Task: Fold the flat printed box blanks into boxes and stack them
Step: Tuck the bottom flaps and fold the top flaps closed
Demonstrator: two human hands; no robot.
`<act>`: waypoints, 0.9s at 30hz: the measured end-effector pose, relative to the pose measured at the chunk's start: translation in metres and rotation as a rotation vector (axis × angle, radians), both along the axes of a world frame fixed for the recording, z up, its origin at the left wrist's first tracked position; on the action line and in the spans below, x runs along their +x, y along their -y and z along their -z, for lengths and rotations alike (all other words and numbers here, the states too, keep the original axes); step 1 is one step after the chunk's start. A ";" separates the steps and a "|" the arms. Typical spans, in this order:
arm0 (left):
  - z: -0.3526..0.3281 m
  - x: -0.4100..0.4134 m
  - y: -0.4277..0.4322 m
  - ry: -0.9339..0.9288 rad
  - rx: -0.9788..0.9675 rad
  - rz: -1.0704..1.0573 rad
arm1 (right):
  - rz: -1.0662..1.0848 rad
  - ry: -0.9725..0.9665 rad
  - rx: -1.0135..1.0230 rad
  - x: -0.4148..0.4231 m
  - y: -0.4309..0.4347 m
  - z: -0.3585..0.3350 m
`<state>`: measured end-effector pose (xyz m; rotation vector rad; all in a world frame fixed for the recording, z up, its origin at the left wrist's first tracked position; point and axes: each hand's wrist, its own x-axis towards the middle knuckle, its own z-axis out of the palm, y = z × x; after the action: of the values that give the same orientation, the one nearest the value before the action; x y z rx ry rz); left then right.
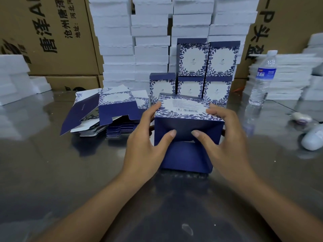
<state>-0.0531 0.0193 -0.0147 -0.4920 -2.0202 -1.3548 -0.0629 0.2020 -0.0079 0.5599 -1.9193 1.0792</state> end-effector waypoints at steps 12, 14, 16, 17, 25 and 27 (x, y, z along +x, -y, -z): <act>-0.005 0.001 0.002 0.051 -0.060 0.053 | -0.056 0.048 -0.115 0.003 0.001 -0.002; -0.003 0.001 0.003 0.020 -0.073 -0.021 | -0.060 0.053 -0.099 0.004 0.001 -0.001; -0.002 0.002 0.004 0.016 -0.054 -0.059 | -0.118 0.101 -0.111 0.007 0.002 -0.004; -0.002 0.001 0.005 0.021 -0.042 -0.076 | -0.168 0.139 -0.136 0.008 0.003 -0.006; -0.005 0.000 0.006 0.027 -0.014 -0.130 | -0.370 0.268 -0.377 0.010 0.003 -0.017; -0.005 -0.001 0.007 0.063 -0.009 -0.060 | -0.372 0.289 -0.412 0.008 0.002 -0.017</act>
<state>-0.0545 0.0126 -0.0102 -0.3947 -2.0758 -1.3411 -0.0545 0.1998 0.0096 0.5589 -1.7912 1.8268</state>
